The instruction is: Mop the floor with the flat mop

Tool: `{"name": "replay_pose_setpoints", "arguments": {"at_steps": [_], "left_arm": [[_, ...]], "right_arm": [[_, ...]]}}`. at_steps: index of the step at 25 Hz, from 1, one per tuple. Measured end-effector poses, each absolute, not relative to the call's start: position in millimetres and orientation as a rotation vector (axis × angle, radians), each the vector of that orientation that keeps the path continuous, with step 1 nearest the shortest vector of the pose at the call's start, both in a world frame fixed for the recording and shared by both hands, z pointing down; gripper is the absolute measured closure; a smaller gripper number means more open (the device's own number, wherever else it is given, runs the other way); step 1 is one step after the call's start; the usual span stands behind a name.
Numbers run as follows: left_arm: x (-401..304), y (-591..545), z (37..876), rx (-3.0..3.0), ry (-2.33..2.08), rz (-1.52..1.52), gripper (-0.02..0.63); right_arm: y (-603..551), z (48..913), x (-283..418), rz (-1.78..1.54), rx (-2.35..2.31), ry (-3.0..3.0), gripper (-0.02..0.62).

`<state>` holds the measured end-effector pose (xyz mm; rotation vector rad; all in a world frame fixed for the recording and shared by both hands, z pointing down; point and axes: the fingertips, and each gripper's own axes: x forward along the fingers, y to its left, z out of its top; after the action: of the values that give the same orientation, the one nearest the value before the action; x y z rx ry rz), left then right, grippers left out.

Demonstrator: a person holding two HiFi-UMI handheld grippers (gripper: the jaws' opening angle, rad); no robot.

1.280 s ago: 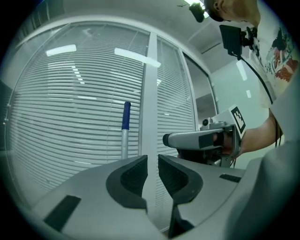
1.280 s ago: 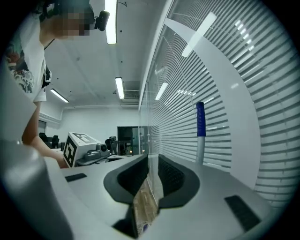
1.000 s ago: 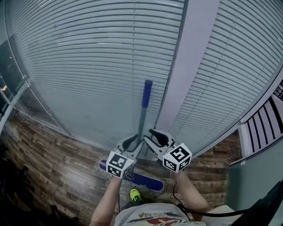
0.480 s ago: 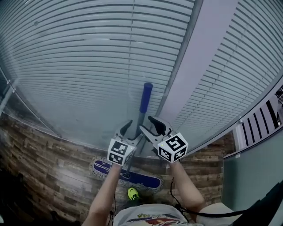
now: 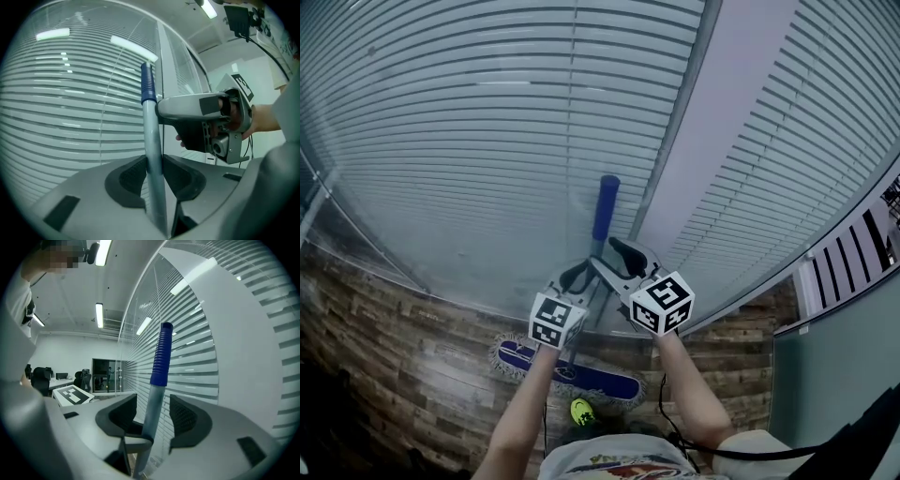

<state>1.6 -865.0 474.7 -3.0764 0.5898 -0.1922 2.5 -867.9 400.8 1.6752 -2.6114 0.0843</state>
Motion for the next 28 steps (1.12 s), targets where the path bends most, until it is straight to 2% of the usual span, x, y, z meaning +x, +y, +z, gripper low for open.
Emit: {"name": "replay_pose_setpoints", "arguments": {"at_steps": [6, 10, 12, 19, 20, 23, 28], "left_arm": [[9, -854, 469, -3.088, 0.623, -0.198, 0.506], [2, -805, 466, -3.036, 0.653, -0.214, 0.509], [-1, -787, 476, -3.017, 0.686, -0.235, 0.509], [-1, -721, 463, -2.929, 0.694, -0.35, 0.509], [1, -712, 464, -2.928, 0.678, -0.364, 0.503], [4, -681, 454, -2.942, 0.651, -0.322, 0.412], [28, -617, 435, -2.886, 0.556, -0.325, 0.398]], "right_arm": [[-878, 386, 8, 0.067, 1.628, -2.664, 0.397], [-836, 373, -3, -0.06, 1.594, -2.692, 0.399], [-815, 379, -7, -0.098, 1.565, -2.719, 0.431], [-741, 360, -13, -0.032, 1.409, -2.935, 0.453], [-729, 358, -13, -0.026, 1.373, -2.959, 0.453], [-688, 355, -13, 0.014, 1.258, -3.051, 0.454], [-617, 354, -3, 0.045, 1.099, -3.138, 0.456]]}}
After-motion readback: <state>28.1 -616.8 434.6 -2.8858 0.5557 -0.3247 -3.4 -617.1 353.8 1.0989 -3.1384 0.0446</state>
